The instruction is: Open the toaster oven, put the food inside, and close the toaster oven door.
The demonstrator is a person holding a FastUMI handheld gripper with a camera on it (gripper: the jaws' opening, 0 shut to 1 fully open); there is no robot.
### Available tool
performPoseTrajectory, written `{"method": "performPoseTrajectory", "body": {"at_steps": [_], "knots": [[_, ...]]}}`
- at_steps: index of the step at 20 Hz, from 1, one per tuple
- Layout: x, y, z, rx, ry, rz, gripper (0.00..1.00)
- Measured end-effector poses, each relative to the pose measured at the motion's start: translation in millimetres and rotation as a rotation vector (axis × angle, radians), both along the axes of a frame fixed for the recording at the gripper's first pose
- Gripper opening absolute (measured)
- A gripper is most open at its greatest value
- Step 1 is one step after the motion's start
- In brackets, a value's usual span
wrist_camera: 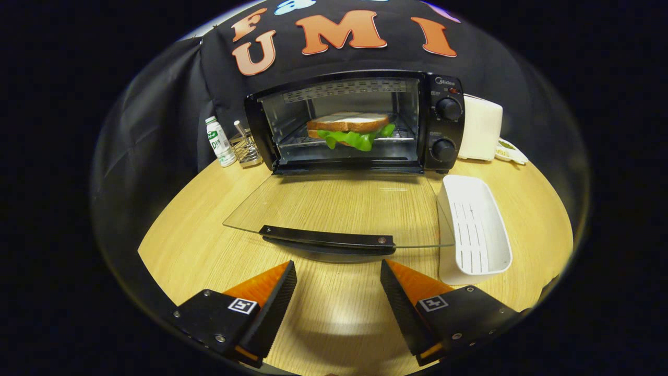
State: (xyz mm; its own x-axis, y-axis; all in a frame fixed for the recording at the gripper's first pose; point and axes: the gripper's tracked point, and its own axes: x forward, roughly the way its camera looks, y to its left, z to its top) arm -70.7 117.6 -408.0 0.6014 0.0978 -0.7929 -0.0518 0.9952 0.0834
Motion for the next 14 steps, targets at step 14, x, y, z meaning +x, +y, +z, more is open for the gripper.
{"method": "performPoseTrajectory", "body": {"at_steps": [14], "knots": [[44.6, 15.9, 24.2, -0.027, -0.082, 0.017, 0.98]]}}
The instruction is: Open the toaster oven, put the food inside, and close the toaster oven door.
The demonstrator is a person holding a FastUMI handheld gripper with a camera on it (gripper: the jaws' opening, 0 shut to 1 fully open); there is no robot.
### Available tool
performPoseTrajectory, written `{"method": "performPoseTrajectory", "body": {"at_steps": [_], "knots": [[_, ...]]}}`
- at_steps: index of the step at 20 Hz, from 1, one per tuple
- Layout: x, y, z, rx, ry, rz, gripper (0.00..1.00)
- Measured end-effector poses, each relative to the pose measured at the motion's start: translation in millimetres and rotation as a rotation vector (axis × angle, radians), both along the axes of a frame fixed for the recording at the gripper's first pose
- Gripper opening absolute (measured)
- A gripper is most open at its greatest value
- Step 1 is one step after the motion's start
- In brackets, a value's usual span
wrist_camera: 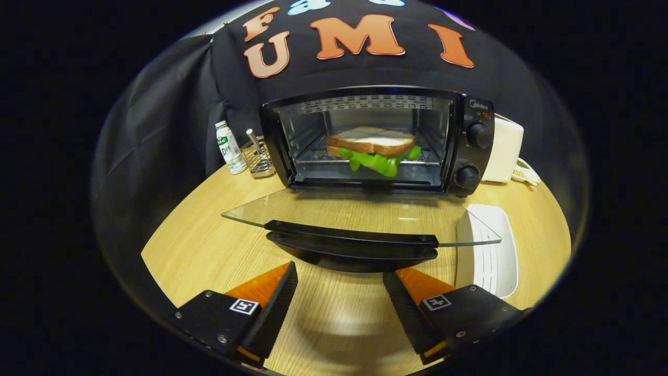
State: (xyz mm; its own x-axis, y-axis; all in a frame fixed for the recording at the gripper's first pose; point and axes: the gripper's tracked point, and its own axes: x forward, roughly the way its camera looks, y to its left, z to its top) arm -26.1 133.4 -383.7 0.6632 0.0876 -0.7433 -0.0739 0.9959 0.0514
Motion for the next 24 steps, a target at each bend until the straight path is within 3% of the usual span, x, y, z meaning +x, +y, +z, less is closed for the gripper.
{"method": "performPoseTrajectory", "body": {"at_steps": [6, 24], "knots": [[37.5, -17.4, 25.1, -0.021, -0.078, -0.076, 0.98], [121.7, -30.0, 81.1, -0.038, -0.282, -0.161, 0.97]]}}
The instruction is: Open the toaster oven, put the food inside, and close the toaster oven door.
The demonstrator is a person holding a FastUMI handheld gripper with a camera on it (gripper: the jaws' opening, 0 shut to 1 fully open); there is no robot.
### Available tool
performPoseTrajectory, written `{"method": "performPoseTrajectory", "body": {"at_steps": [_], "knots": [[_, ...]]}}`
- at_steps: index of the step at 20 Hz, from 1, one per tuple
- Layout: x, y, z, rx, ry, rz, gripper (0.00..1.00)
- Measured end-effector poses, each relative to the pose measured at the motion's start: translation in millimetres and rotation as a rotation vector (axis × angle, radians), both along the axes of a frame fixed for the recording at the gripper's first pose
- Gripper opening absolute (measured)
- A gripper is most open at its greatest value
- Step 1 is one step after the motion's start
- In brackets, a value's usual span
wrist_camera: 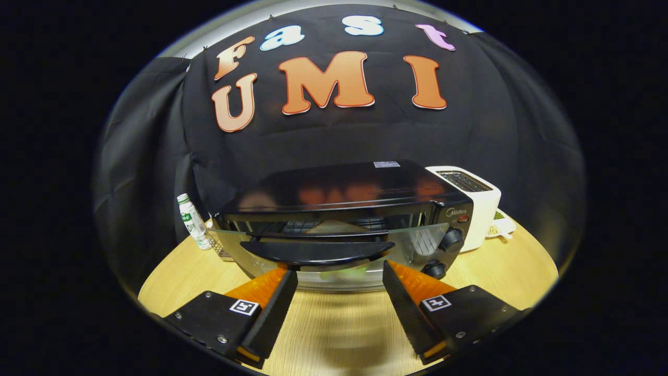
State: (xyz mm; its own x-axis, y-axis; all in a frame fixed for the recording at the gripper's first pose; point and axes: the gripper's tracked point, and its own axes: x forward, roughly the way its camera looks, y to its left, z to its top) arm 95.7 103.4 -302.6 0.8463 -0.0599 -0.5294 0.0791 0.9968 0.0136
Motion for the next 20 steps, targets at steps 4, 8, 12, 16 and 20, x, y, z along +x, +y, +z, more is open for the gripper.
{"method": "performPoseTrajectory", "body": {"at_steps": [4, 8, 12, 16, 20], "knots": [[12.4, -4.1, 6.5, -0.002, -0.037, -0.017, 0.97], [6.7, -2.8, 20.8, -0.035, -0.08, 0.004, 0.98], [-7.2, 0.2, 81.6, -0.061, -0.249, 0.032, 0.97], [-34.5, -8.0, 153.5, -0.053, -0.426, 0.016, 0.97], [-66.4, -13.3, 216.6, -0.061, -0.575, 0.028, 0.98]]}}
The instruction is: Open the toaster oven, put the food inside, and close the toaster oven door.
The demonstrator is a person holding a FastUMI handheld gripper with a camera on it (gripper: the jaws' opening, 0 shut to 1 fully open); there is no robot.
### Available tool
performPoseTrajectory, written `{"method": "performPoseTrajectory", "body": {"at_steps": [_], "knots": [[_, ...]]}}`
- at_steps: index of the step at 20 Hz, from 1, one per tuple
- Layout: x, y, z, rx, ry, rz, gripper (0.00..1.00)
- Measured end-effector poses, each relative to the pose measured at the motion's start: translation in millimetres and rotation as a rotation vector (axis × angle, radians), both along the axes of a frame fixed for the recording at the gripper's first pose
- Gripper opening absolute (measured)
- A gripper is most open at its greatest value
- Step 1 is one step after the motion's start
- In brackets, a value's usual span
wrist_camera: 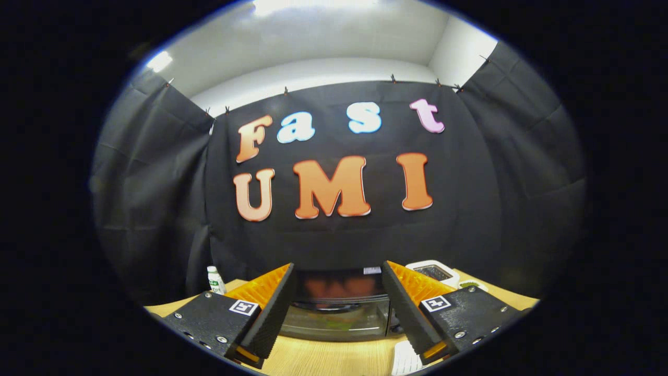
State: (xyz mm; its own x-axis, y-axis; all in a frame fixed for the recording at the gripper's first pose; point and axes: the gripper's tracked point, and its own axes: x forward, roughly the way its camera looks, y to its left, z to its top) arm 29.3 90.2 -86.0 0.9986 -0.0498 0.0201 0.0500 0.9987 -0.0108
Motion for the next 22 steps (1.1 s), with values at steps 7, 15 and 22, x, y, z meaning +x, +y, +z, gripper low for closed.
{"method": "performPoseTrajectory", "body": {"at_steps": [7, 15, 22], "knots": [[-46.0, -11.8, 59.3, -0.051, -0.145, 0.012, 0.98], [-71.3, -12.6, 72.6, -0.087, -0.132, 0.088, 0.98], [-73.4, -24.0, 70.2, -0.069, -0.105, 0.085, 0.99]]}}
